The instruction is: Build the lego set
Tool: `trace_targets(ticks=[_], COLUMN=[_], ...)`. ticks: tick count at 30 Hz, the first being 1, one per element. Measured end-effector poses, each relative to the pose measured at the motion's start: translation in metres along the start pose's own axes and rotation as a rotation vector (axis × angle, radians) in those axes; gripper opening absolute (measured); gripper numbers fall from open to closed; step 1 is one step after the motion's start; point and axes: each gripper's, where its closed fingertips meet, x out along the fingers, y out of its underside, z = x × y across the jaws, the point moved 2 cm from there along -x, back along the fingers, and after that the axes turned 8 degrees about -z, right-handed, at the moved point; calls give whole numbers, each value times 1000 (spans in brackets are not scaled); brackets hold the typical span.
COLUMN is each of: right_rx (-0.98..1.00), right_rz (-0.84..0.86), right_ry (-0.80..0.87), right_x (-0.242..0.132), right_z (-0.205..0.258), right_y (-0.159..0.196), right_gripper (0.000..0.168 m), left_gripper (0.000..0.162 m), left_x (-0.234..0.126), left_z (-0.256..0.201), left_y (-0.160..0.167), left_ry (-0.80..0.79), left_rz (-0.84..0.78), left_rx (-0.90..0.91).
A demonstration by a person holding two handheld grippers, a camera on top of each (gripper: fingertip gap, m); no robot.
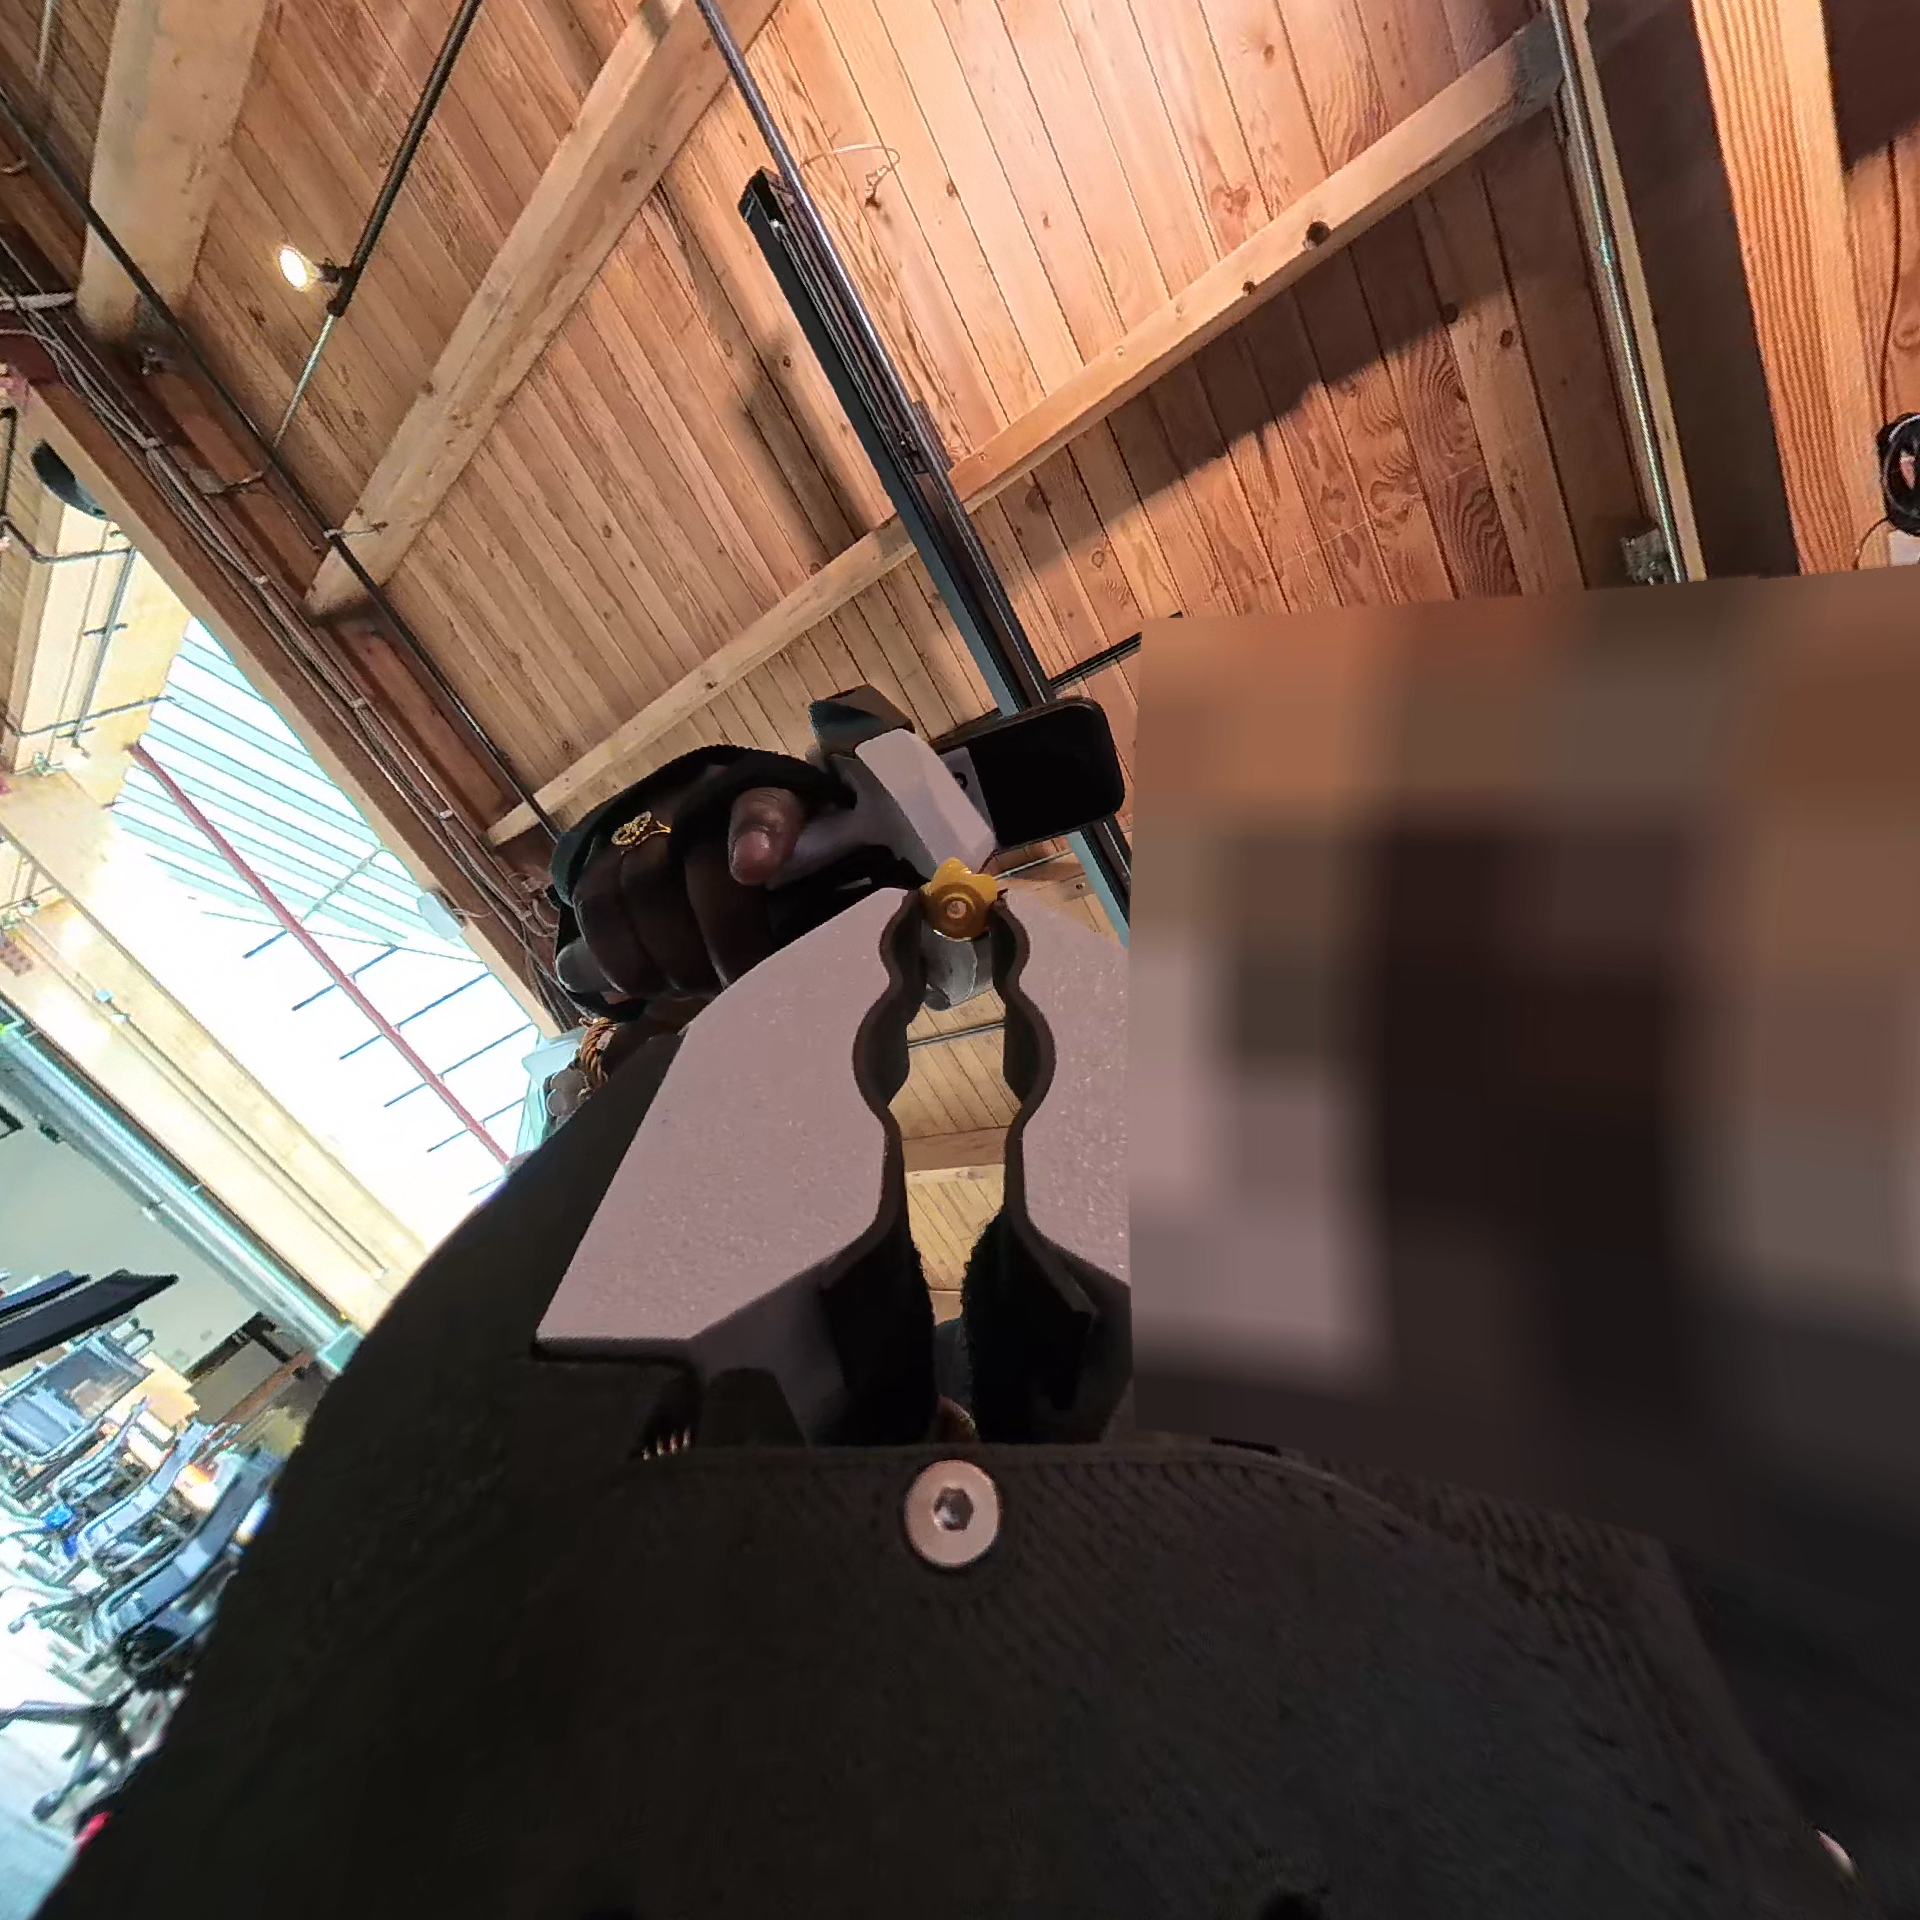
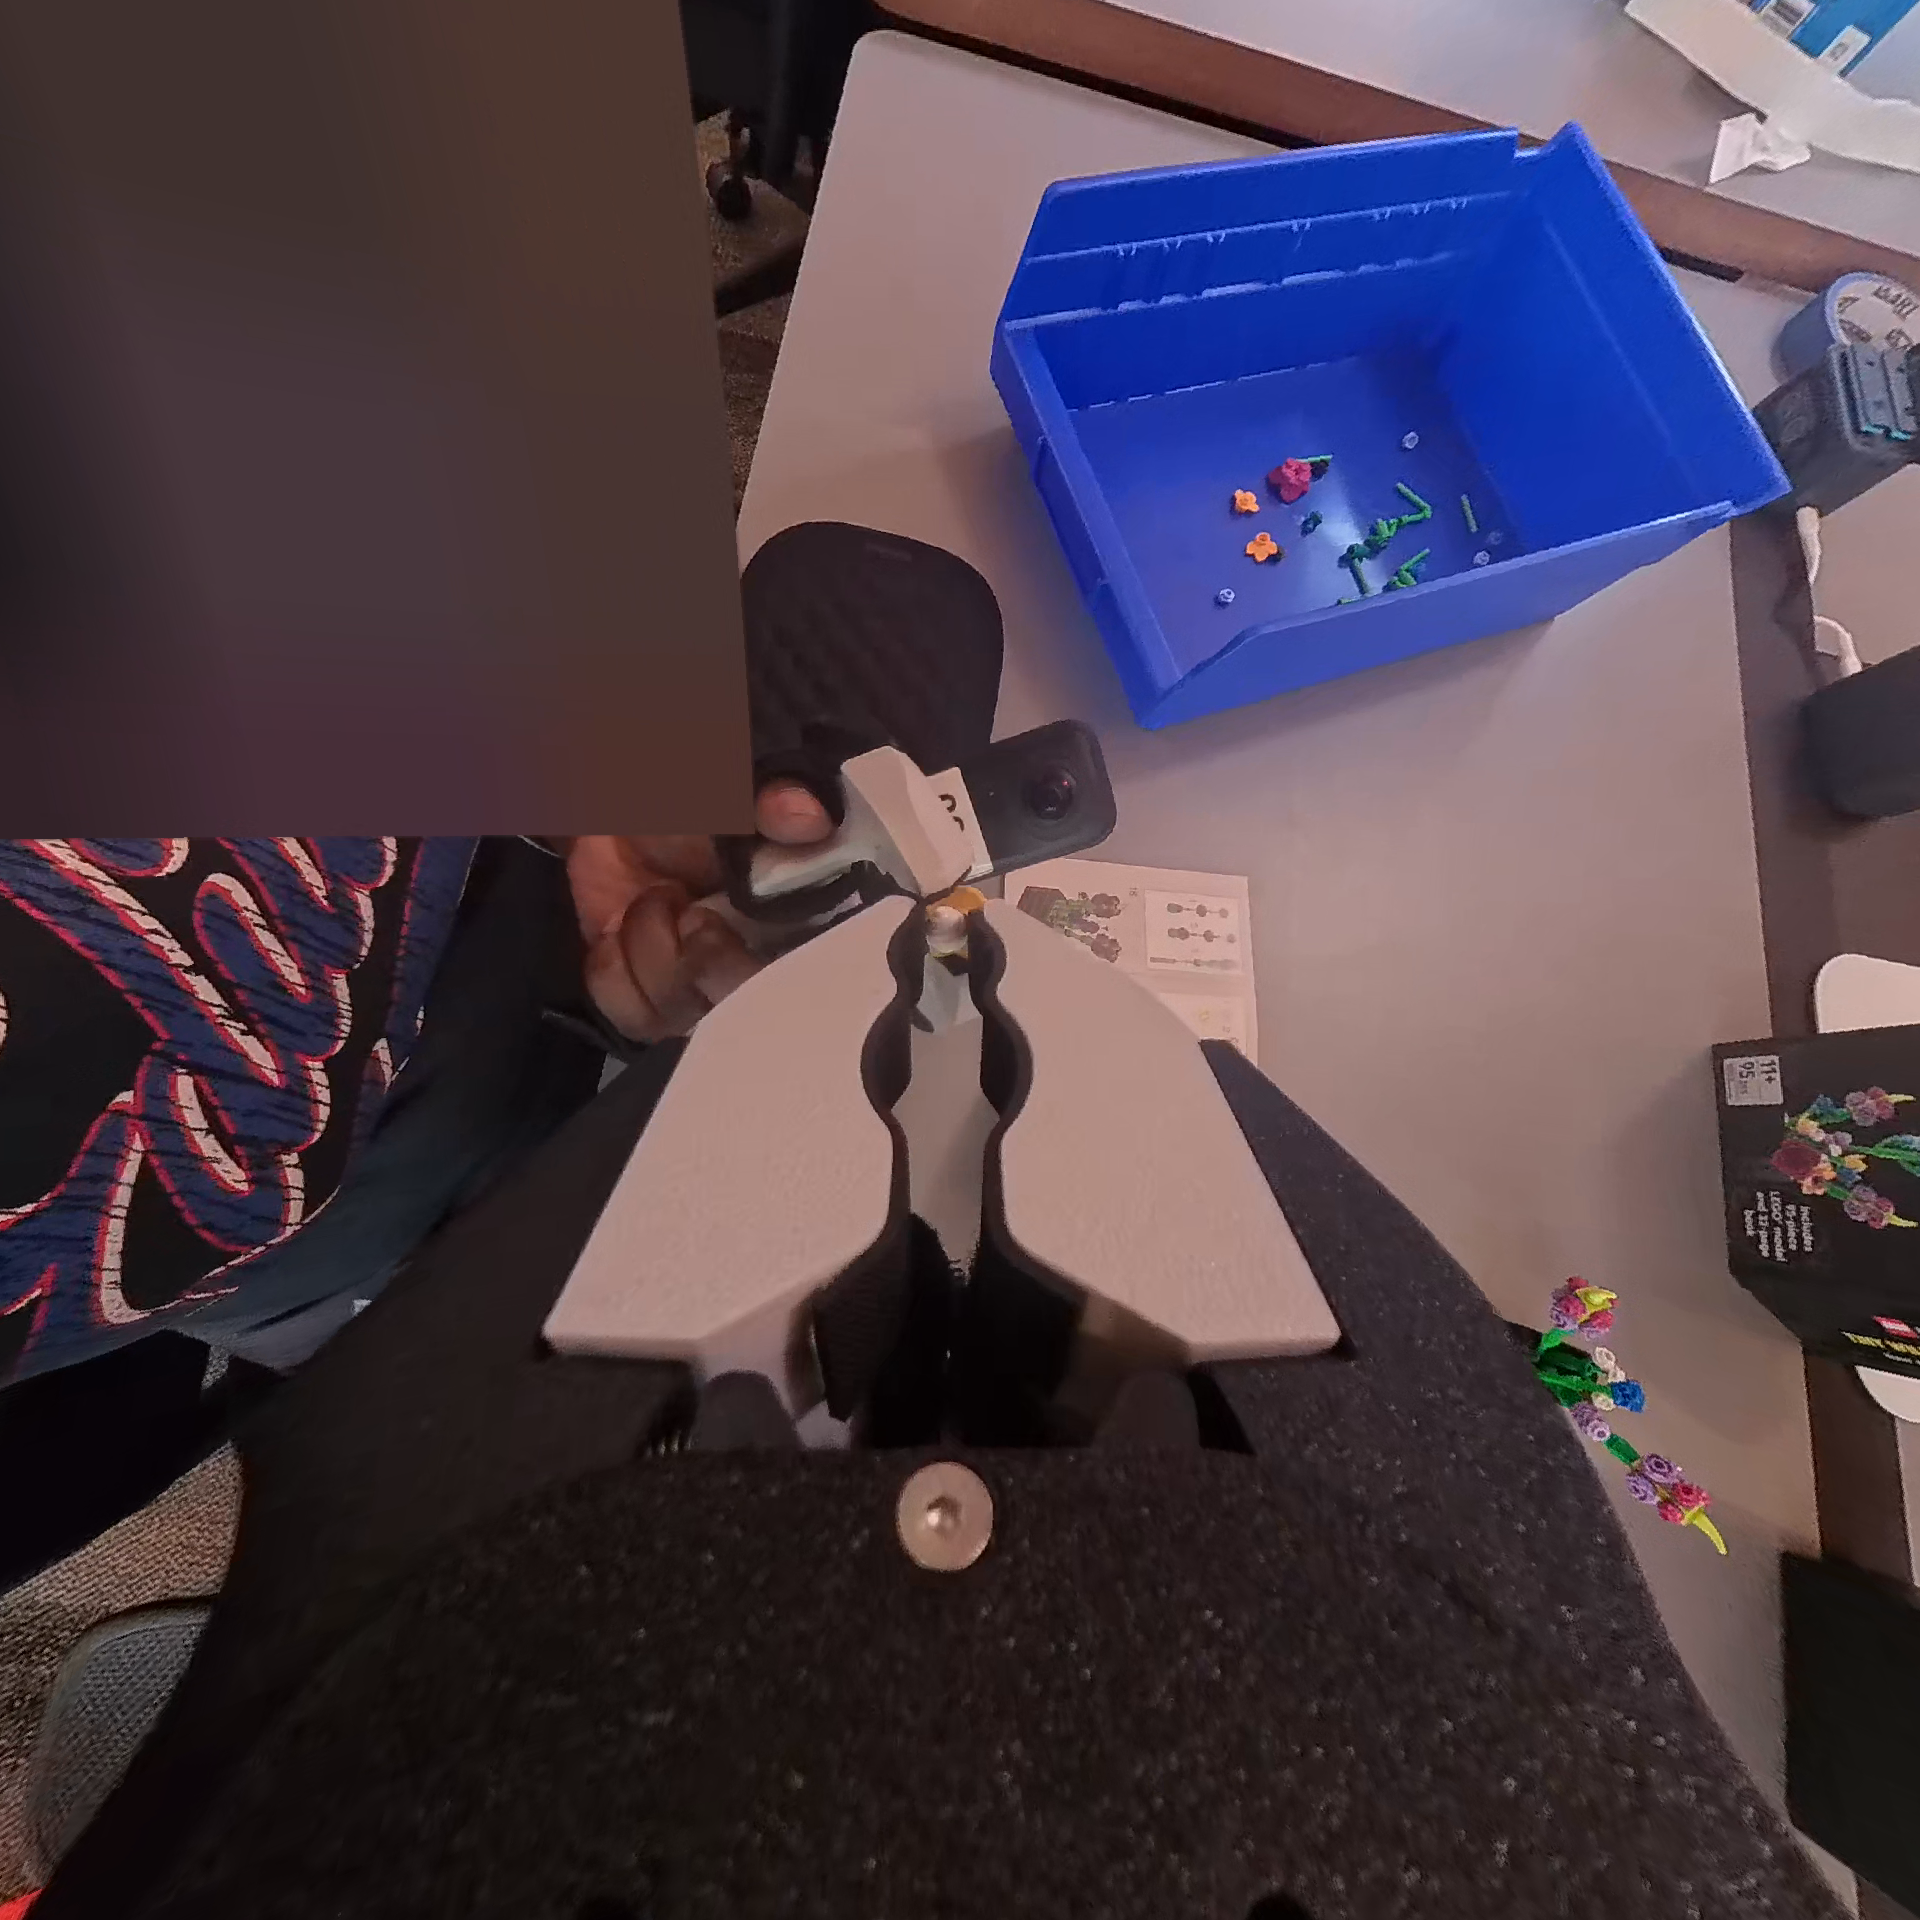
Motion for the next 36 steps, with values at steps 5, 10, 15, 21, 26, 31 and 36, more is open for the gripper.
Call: trace_targets(ticks=[5,10,15,21,26,31,36], right_rx=[19,62,79,96,104,105,100], right_rz=[-107,-368,-522,-546,-538,-526,-519], right_ry=[-34,-80,-45,-64,-77,-82,-80], right_x=[-1,-3,-6,1,5,8,9], right_z=[2,8,6,7,8,7,4], right_y=[-6,-16,-15,-11,-10,-10,-9], right_gripper=[8,8,8,8,8,8,8], left_gripper=[13,13,13,13,13,13,13], left_x=[1,1,1,1,1,0,0], left_z=[-4,-11,-13,-12,-14,-14,-14], left_y=[1,3,6,7,7,6,5], left_ry=[49,113,136,145,154,155,161], left_rz=[3,4,11,5,2,-9,-18], left_rx=[-39,-72,-83,-104,-113,-126,-138])
